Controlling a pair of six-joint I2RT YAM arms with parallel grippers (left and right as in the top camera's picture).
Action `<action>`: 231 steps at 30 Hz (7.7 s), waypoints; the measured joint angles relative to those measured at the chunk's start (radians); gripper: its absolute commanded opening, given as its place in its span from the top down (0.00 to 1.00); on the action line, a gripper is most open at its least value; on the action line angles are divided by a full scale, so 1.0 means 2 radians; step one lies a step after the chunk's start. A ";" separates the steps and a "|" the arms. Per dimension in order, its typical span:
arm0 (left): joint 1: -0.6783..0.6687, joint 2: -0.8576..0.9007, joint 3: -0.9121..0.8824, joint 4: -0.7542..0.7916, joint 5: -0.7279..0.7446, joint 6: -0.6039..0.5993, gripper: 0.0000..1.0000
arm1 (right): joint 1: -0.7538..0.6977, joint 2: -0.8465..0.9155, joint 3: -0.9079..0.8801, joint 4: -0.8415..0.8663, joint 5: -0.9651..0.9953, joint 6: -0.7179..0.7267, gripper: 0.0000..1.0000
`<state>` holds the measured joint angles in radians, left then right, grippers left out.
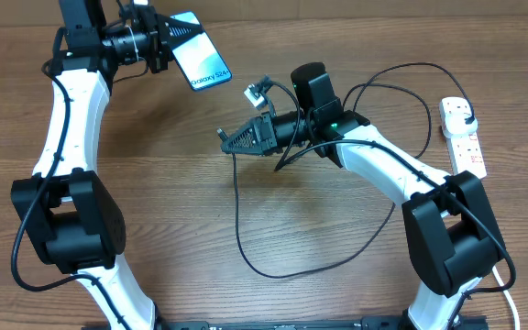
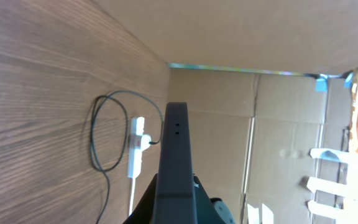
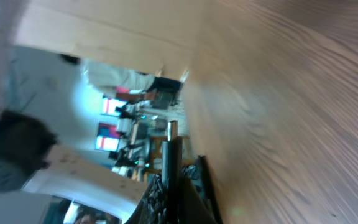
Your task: Plug charger to phone and switch on socket
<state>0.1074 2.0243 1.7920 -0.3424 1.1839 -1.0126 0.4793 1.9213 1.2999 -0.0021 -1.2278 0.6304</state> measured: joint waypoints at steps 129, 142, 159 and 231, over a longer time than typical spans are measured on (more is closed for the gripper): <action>-0.047 0.000 0.000 0.340 0.012 -0.280 0.96 | -0.052 -0.001 0.002 0.543 0.055 0.536 0.96; -0.047 0.000 0.000 0.340 0.010 -0.280 0.96 | -0.052 -0.001 0.002 0.521 0.058 0.535 0.96; -0.046 0.000 0.000 0.340 0.009 -0.280 0.96 | -0.052 -0.001 0.002 0.520 0.060 0.536 0.96; -0.047 0.000 0.000 0.340 0.010 -0.275 0.96 | -0.052 -0.001 0.002 0.535 0.057 0.535 0.96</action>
<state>0.0124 2.0243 1.7920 0.3374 1.2037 -1.5635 0.3748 1.9194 1.3029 1.0676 -1.1141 1.7004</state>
